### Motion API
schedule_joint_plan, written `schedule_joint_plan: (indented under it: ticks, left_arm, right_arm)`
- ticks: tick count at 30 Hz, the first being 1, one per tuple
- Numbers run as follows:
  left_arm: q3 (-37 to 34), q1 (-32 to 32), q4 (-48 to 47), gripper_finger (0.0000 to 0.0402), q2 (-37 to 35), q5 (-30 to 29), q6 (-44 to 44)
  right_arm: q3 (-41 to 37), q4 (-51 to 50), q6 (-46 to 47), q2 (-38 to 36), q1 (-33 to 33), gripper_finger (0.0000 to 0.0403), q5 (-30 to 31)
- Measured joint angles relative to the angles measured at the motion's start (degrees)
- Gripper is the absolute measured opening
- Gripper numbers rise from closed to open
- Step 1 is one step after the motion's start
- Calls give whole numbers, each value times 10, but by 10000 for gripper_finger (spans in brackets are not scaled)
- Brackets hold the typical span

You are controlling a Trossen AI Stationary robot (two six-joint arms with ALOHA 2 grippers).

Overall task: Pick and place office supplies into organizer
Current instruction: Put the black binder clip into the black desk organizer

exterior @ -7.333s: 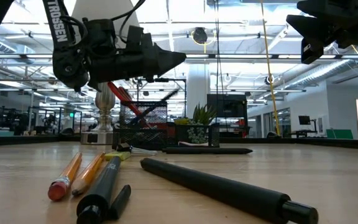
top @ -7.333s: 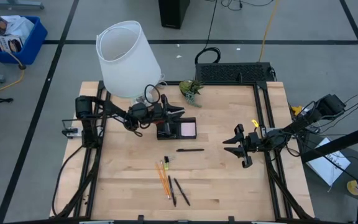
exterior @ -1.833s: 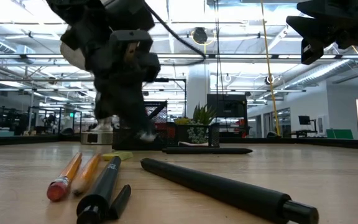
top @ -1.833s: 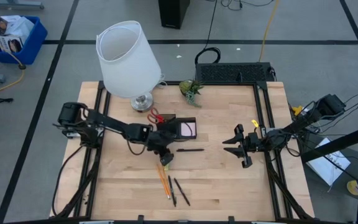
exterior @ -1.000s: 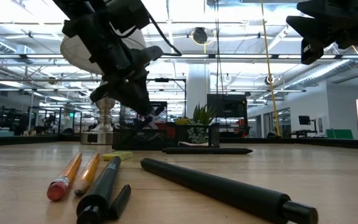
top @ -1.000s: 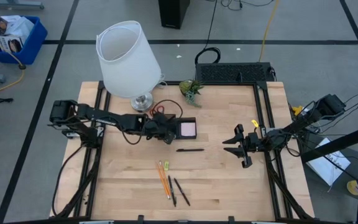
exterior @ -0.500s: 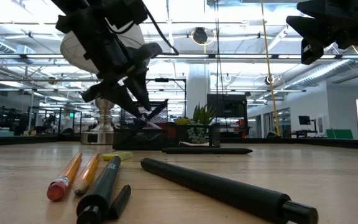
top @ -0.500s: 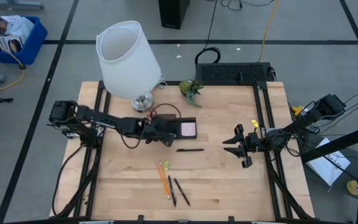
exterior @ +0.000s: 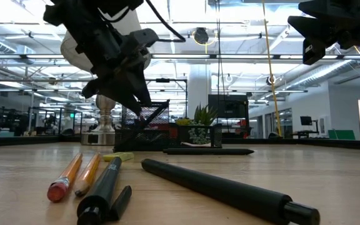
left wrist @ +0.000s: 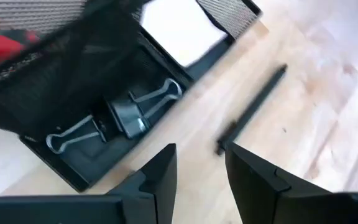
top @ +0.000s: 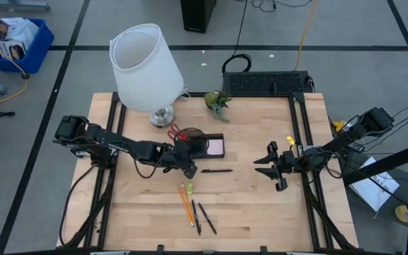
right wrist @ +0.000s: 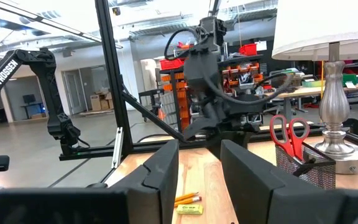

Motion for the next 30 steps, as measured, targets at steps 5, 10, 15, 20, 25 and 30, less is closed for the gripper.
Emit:
schedule_joint_plan:
  ticks: [5,10,15,20,25,30]
  left_arm:
    - [0,-16,-1,140,0,-15,-10]
    - [0,-43,-35,141,0,13,-21]
    - [0,-47,-82,154,0,33,70]
    - [0,-44,-108,171,0,29,31]
    - [0,-38,-121,173,8,52,-108]
    - [0,-37,-109,178,12,58,-191]
  right_arm:
    - [0,0,0,0,0,116,0]
    - [0,0,0,0,0,116,0]
    - [0,0,0,0,0,116,0]
    - [0,0,0,0,0,116,0]
    - [0,0,0,0,0,116,0]
    - [0,0,0,0,0,116,0]
